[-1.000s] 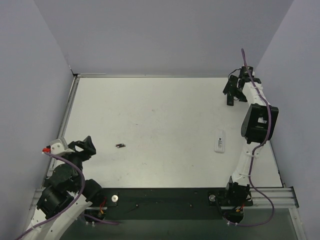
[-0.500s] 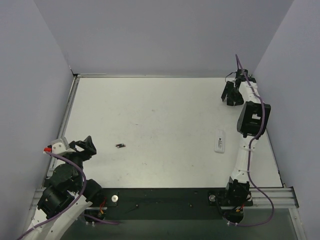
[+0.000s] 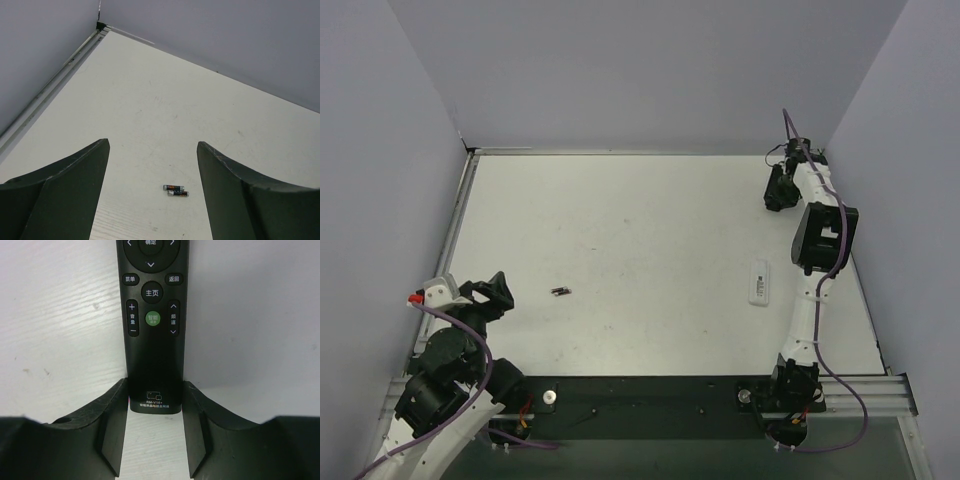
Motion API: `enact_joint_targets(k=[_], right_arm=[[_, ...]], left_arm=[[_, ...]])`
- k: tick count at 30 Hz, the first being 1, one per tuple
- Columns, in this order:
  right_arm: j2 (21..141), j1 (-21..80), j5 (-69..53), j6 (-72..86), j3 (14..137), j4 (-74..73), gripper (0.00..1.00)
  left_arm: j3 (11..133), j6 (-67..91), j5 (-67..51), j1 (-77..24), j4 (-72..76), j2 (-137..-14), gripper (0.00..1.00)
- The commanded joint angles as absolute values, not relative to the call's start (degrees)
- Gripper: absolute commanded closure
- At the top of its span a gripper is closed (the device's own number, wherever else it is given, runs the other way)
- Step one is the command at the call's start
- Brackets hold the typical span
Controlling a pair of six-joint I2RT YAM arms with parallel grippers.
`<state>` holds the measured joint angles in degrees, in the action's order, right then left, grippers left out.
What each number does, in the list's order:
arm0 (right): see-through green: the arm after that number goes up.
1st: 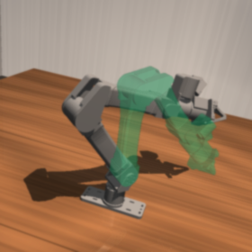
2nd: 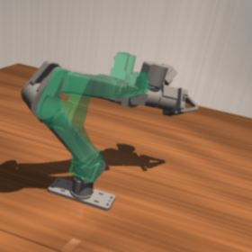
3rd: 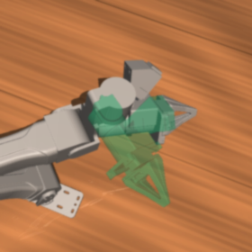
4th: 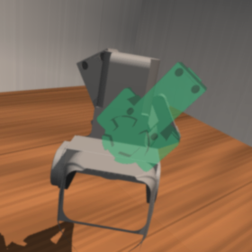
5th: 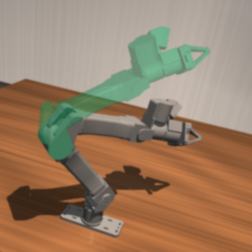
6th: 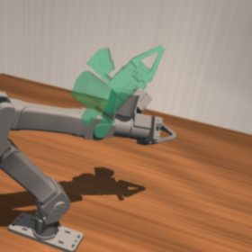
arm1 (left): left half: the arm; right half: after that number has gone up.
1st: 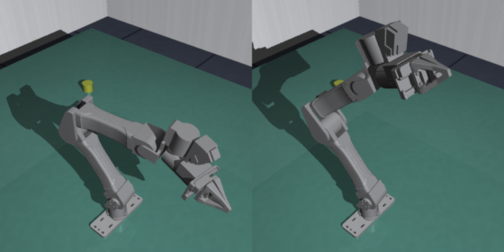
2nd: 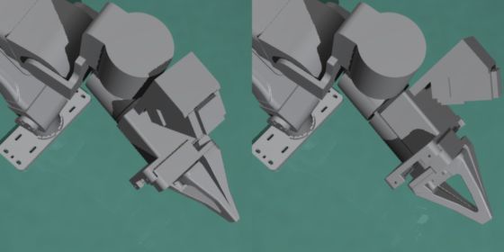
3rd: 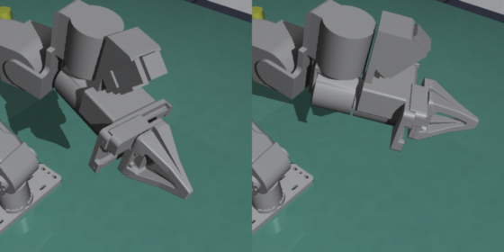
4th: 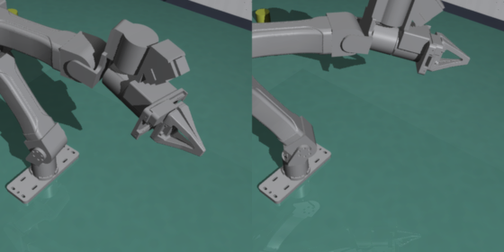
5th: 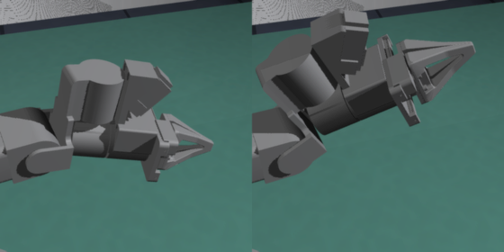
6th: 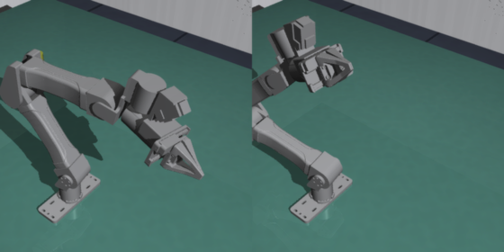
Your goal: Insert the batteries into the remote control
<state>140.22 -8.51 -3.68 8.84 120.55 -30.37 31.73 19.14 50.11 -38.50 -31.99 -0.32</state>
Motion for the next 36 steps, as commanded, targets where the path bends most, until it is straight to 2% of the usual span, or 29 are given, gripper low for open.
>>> enact_joint_targets(k=[1, 12, 20, 28, 36], right_arm=[[132.8, -5.0, -7.4, 8.6, 114.3, -31.3, 0.95], [105.1, 7.6, -26.7, 24.0, 78.9, -8.7, 1.0], [88.3, 19.5, -38.3, 33.0, 54.6, 12.6, 1.0], [76.6, 31.8, -46.0, 40.2, 43.3, 29.2, 1.0], [69.0, 37.1, -49.7, 44.8, 38.7, 38.0, 1.0]], left_arm=[[31.5, 19.6, 46.4, -38.1, -28.7, 0.2, 0.19], [27.5, 31.4, 24.7, -38.1, -19.4, -10.6, 0.17], [20.4, 41.5, 10.5, -38.2, 1.6, -20.7, 0.16], [15.6, 48.0, 1.1, -38.1, 24.7, -32.1, 0.14], [11.9, 52.9, -5.9, -37.5, 46.1, -38.1, 0.13]])
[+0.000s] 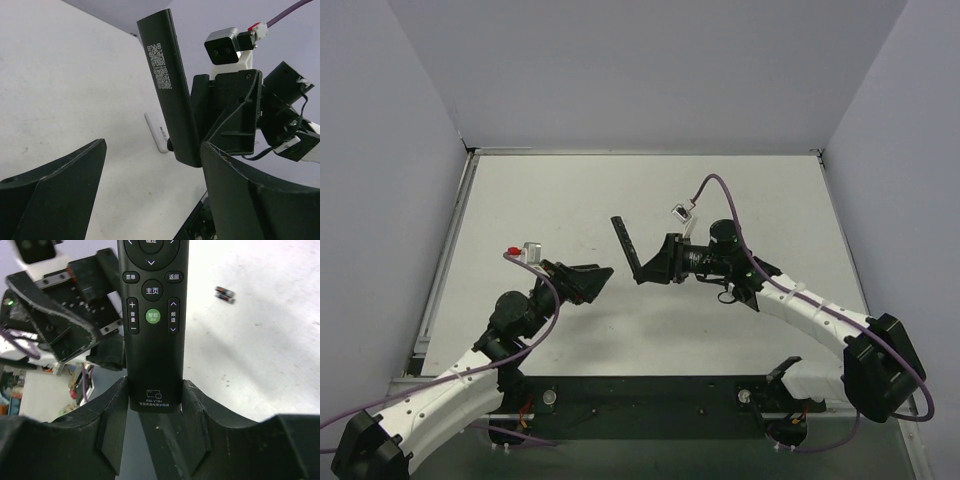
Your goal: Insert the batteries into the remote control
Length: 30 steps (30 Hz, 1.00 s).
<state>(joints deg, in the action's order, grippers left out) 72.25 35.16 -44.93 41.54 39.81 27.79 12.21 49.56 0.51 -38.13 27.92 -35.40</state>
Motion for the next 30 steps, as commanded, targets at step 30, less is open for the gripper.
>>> enact_joint_targets(k=[30], right_arm=[[69.6, 43.4, -59.6, 48.7, 38.8, 47.6, 1.0]], left_arm=[[12.4, 67.6, -12.7, -36.2, 70.5, -47.3, 0.32]])
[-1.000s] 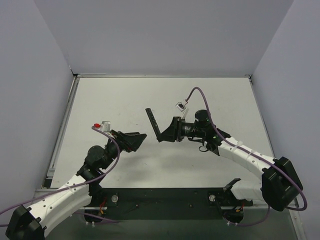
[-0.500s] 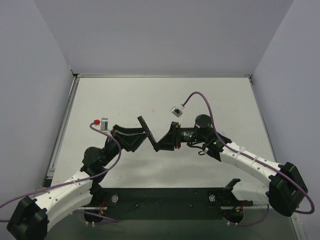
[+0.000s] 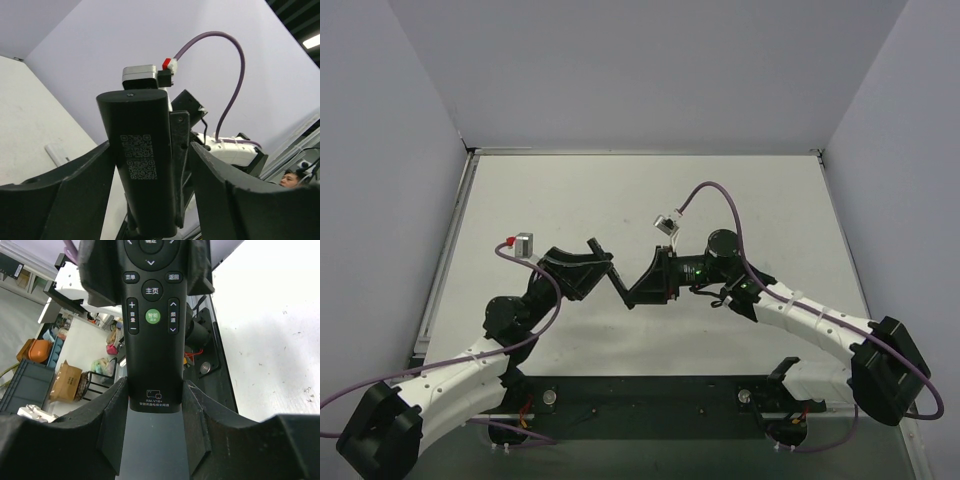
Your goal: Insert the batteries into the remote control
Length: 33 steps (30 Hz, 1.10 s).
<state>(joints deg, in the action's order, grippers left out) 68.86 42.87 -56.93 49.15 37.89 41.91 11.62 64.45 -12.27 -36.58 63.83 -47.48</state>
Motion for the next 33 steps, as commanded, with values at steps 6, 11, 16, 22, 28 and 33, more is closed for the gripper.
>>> enact_joint_targets(k=[6, 11, 16, 22, 28, 33], right_arm=[[69.9, 43.4, -58.0, 46.7, 39.6, 43.9, 0.97], [66.5, 44.3, -49.7, 37.0, 41.0, 32.5, 0.54], [61.1, 52.9, -28.4, 23.8, 44.7, 15.0, 0.29], [62.6, 60.2, -8.1, 17.8, 47.1, 12.6, 0.26], [69.2, 64.0, 1.3, 15.4, 50.0, 12.8, 0.26], [73.7, 64.3, 0.6, 15.3, 52.0, 14.6, 0.44]], left_arm=[[12.6, 66.8, -9.7, -36.3, 62.0, -43.5, 0.74], [14.2, 64.5, -1.8, -36.4, 42.1, -36.9, 0.96], [22.0, 62.4, 4.9, -36.6, 19.4, -34.8, 1.0], [25.3, 63.1, 7.5, -37.1, 9.7, -37.2, 1.0], [27.2, 62.8, 7.3, -37.8, 9.1, -38.9, 1.0], [27.6, 62.2, 7.5, -38.1, 9.0, -39.4, 1.0]])
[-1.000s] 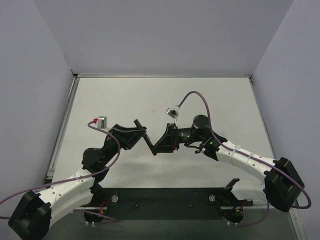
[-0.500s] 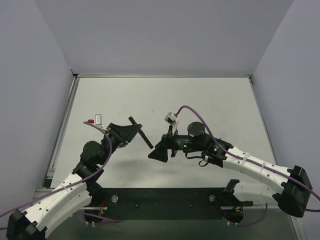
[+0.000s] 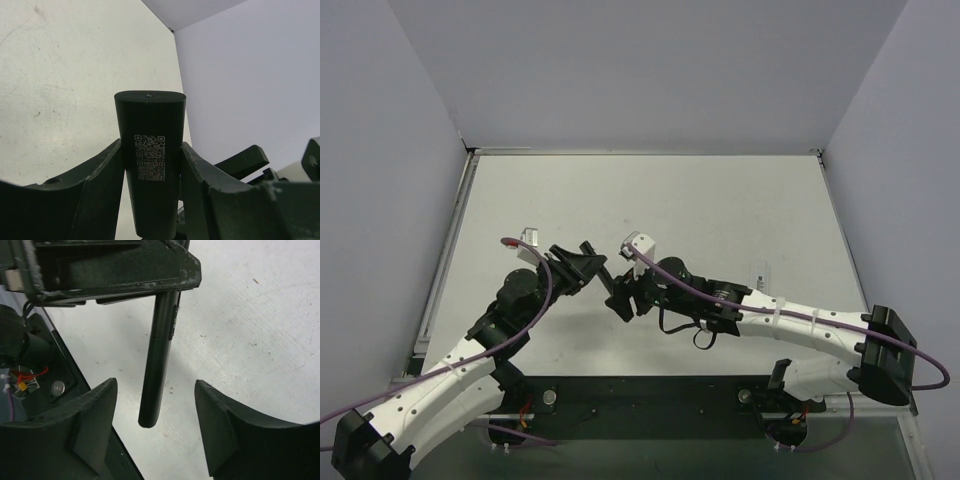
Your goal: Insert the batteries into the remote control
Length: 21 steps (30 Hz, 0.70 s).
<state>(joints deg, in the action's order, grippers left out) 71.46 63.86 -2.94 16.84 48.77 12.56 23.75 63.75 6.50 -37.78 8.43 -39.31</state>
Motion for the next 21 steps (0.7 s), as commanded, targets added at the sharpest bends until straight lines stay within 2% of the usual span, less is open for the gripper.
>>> enact_joint_targets(k=[1, 2, 3, 4, 5, 7, 8, 10, 11, 12, 18, 21], right_arm=[[74.2, 64.3, 0.7, 15.3, 52.1, 14.6, 0.49], [74.5, 64.4, 0.9, 15.5, 52.2, 14.7, 0.65], [74.5, 64.4, 0.9, 15.6, 52.1, 14.7, 0.71], [74.4, 64.2, 0.9, 15.7, 52.0, 14.8, 0.77], [74.2, 64.2, 0.6, 15.9, 51.9, 14.8, 0.87], [73.6, 63.5, -1.2, 16.7, 51.4, 14.8, 0.94], [73.3, 62.5, -3.2, 17.1, 51.2, 14.8, 1.0], [72.2, 61.0, -6.1, 19.3, 50.1, 15.0, 1.0], [71.8, 59.4, -9.5, 20.1, 49.7, 15.5, 1.0], [70.8, 58.7, -11.3, 20.7, 49.3, 16.3, 1.0], [67.8, 53.5, -27.7, 27.2, 46.6, 22.0, 1.0], [67.3, 52.1, -33.4, 30.6, 45.5, 26.4, 1.0]], left_arm=[[27.8, 62.1, 7.4, -38.1, 8.7, -39.3, 1.0], [27.8, 62.0, 7.2, -38.1, 8.7, -39.3, 1.0], [27.8, 61.6, 7.0, -38.1, 8.8, -39.3, 1.0], [27.5, 61.3, 6.7, -38.1, 9.3, -39.2, 0.93], [27.2, 60.8, 6.2, -38.1, 9.7, -39.0, 0.84], [25.9, 58.8, 5.3, -37.8, 12.4, -38.2, 0.69], [25.1, 57.8, 3.8, -37.5, 14.1, -38.0, 0.48], [23.6, 55.3, 1.8, -36.3, 18.1, -37.0, 0.34], [22.6, 54.6, 0.2, -35.8, 18.8, -36.7, 0.22], [22.2, 53.5, 0.0, -35.1, 19.4, -36.3, 0.18], [15.7, 54.3, -11.1, -28.7, 34.4, -35.0, 0.07], [13.4, 58.3, -16.9, -26.2, 45.3, -38.2, 0.06]])
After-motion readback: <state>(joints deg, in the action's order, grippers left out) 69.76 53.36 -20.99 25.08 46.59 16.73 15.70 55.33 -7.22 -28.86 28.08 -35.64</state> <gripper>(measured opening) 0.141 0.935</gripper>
